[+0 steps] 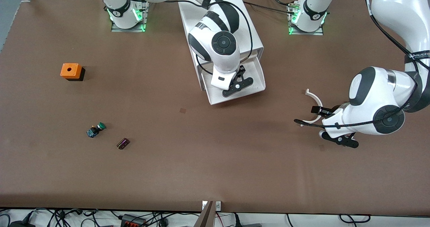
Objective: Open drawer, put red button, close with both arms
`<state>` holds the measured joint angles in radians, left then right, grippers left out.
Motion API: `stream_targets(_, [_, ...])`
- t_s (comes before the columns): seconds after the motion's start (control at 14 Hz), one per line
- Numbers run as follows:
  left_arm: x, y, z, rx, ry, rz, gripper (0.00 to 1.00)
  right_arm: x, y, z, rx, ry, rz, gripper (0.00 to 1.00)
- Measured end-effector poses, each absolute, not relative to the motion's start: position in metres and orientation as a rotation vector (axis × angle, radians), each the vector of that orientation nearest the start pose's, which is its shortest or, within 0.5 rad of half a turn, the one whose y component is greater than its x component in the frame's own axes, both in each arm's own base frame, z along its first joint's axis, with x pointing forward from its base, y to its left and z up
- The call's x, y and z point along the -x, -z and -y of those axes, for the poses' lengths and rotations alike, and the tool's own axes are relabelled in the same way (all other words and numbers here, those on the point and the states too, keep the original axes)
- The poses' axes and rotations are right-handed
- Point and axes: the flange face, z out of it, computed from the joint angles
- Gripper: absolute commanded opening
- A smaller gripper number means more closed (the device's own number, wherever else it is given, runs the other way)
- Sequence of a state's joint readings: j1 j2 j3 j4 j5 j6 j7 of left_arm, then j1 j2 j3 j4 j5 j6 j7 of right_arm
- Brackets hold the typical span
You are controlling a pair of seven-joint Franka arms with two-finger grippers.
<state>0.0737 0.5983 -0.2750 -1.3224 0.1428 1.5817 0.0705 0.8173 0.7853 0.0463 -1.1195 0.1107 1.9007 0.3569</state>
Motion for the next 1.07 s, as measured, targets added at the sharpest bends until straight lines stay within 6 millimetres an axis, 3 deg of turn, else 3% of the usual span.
stream_targets(0.07, [-0.677,-0.374,0.084,3.070,-0.497,-0.425,1.00,-0.495,-0.344,-0.576,2.950,-0.128,0.687,0.00])
stream_targets(0.14, [-0.677,-0.374,0.084,3.070,-0.497,-0.424,1.00,-0.494,-0.343,-0.576,2.950,-0.130,0.688,0.30])
stream_targets(0.21, [-0.677,-0.374,0.084,3.070,-0.497,-0.424,1.00,-0.494,-0.343,-0.576,2.950,-0.132,0.689,0.89])
stream_targets(0.29, [-0.677,-0.374,0.084,3.070,-0.497,-0.424,1.00,-0.493,-0.341,-0.577,2.951,-0.134,0.690,1.00])
stream_targets(0.64, [-0.677,-0.374,0.087,3.072,-0.495,-0.357,1.00,-0.495,-0.345,-0.577,2.952,-0.118,0.682,1.00])
stream_targets(0.86, [-0.676,-0.371,0.113,3.092,-0.458,-0.264,1.00,-0.517,-0.368,-0.565,2.953,-0.049,0.630,1.00])
stream_targets(0.93, [-0.676,-0.368,0.126,3.123,-0.431,-0.213,1.00,-0.531,-0.384,-0.553,2.957,-0.016,0.587,1.00])
stream_targets(1.07, [-0.676,-0.362,0.148,3.173,-0.367,-0.091,1.00,-0.570,-0.416,-0.507,2.978,0.045,0.471,1.00])
